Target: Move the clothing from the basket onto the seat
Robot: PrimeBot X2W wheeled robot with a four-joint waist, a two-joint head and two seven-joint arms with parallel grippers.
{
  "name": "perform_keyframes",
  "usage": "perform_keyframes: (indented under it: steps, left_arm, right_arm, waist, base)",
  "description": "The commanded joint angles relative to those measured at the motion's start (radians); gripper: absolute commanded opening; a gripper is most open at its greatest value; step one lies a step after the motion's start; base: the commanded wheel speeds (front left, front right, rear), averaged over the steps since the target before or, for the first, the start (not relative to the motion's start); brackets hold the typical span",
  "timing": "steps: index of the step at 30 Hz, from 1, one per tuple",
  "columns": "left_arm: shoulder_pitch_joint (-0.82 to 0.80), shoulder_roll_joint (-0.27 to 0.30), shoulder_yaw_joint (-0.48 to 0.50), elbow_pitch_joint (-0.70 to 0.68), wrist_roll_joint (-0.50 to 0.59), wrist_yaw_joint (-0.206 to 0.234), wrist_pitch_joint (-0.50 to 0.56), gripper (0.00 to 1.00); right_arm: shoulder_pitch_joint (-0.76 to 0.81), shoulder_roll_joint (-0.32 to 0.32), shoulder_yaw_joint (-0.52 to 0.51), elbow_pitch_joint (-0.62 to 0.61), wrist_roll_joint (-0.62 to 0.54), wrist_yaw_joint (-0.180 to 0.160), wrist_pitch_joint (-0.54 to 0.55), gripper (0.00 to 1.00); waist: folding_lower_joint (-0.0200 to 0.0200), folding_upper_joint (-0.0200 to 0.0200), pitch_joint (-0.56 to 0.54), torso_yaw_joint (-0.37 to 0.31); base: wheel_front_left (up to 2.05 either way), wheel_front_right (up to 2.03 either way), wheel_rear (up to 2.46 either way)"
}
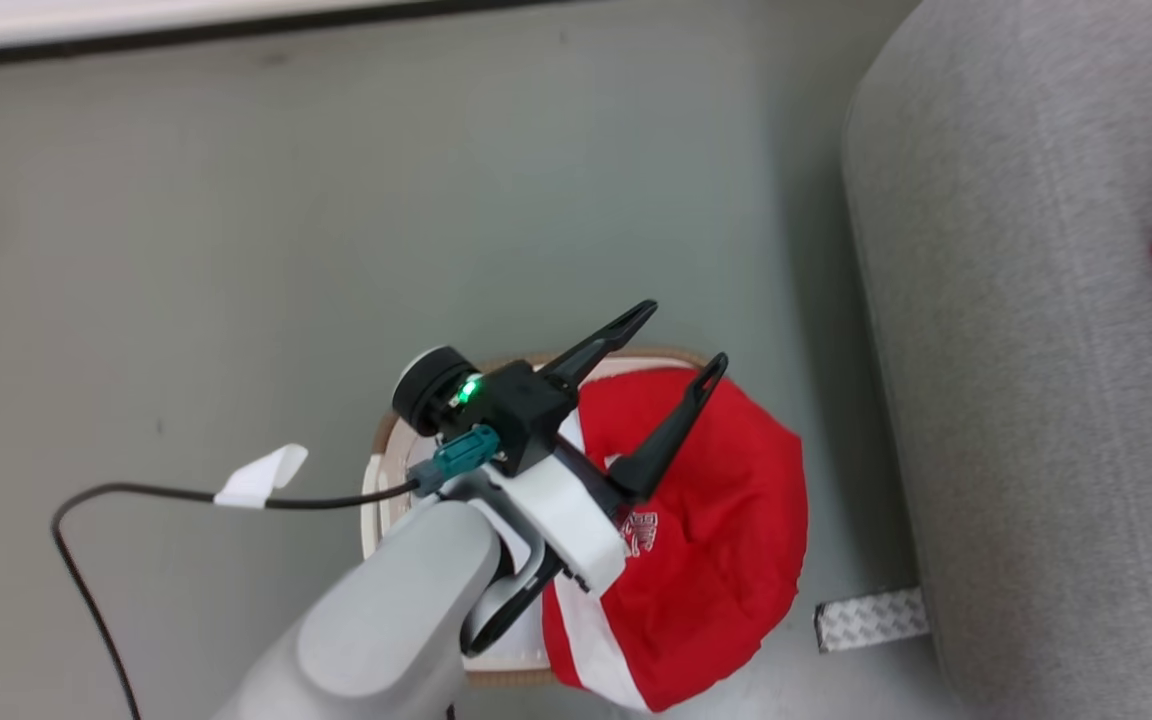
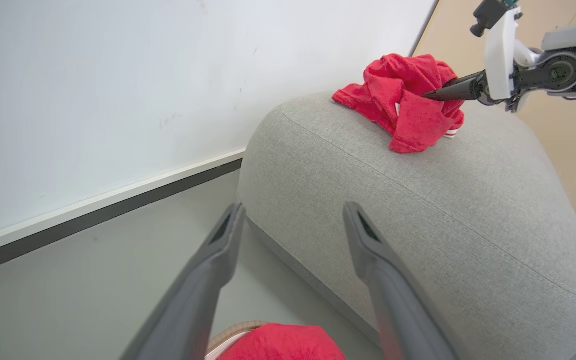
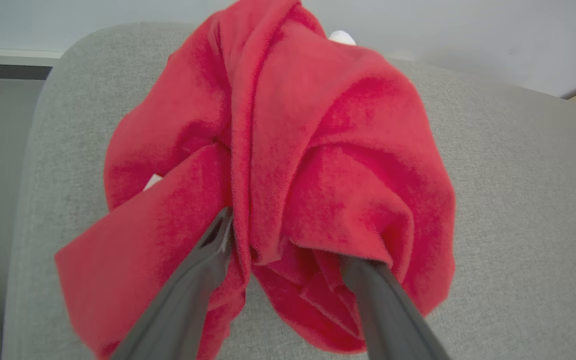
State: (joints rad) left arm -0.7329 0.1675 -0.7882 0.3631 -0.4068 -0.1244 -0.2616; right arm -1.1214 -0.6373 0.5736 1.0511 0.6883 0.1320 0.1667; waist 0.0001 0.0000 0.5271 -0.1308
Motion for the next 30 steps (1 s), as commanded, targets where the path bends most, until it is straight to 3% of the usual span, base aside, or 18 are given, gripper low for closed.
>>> perform_keyframes:
  steps: [1,7,16,30]
  left_arm:
    - [0.024,0.008,0.009,0.004,-0.016,-0.002,-0.004,1.0]
    - [0.088,0.017,0.046,-0.002,-0.021,0.008,-0.004,1.0]
    - [0.216,0.032,0.143,-0.033,-0.039,0.036,-0.003,1.0]
    - [0.407,0.064,0.365,-0.107,-0.027,0.11,-0.003,1.0]
  right_arm:
    - [0.037,0.0,0.018,-0.011,0.021,-0.003,0.004,1.0]
    - [0.125,-0.024,0.083,-0.064,0.07,-0.003,-0.012,1.0]
    - [0.223,-0.039,0.147,-0.189,0.113,-0.003,-0.154,1.0]
    - [0.414,0.063,0.0,-0.324,0.098,-0.002,-0.407,1.0]
  waist:
    - [-0.0001,0.0,-0.055,-0.015]
    - [-0.0001,0.0,-0.169,-0.022]
    - [-0.0001,0.0,-0.357,-0.015]
    - [-0.0001,0.0,-0.511,0.042]
  base:
    - [0.0,0.0,0.0]
    - [0.0,0.0,0.0]
    - [0.0,0.0,0.0]
    - [0.0,0.0,0.0]
